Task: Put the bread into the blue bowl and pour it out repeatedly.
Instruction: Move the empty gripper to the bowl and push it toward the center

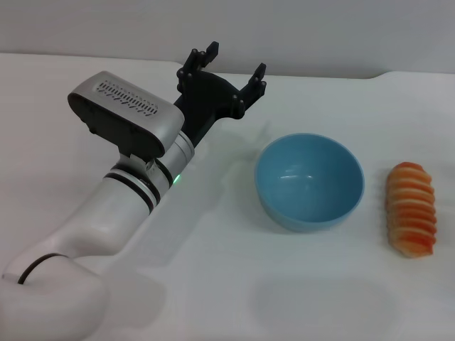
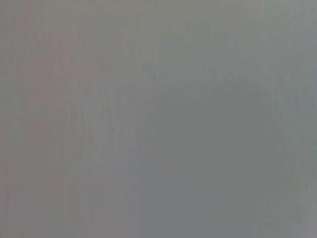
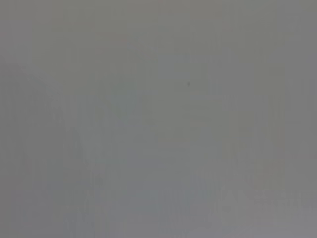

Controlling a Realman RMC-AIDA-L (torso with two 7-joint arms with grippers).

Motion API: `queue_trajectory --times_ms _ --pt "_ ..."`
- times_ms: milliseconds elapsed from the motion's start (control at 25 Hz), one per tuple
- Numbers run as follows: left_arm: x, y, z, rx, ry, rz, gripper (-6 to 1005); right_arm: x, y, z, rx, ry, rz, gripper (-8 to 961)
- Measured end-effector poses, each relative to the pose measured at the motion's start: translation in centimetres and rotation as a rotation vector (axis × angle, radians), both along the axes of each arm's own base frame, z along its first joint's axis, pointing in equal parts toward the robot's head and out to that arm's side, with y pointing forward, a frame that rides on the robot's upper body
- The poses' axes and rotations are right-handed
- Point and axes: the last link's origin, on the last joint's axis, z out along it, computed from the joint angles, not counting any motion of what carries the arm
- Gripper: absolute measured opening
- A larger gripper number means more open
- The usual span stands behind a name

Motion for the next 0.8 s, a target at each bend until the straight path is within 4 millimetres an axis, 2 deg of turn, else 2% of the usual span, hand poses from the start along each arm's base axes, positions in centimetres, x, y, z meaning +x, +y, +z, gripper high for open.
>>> queue_trajectory --times_ms 320,560,800 --pt "0.1 0.0 -0.2 -0.01 0.004 -0.002 812 0.0 0.0 0.0 0.002 0.0 -0.001 686" --pt "1.1 0.0 -0.1 -0.014 -0.034 -0.011 813 0.0 0.1 0.1 0.005 -0.001 0.001 687" --pt "3.0 2.4 1.5 -0.02 -0.071 0.019 813 -0.1 0.1 0.2 0.002 -0.007 0.006 687"
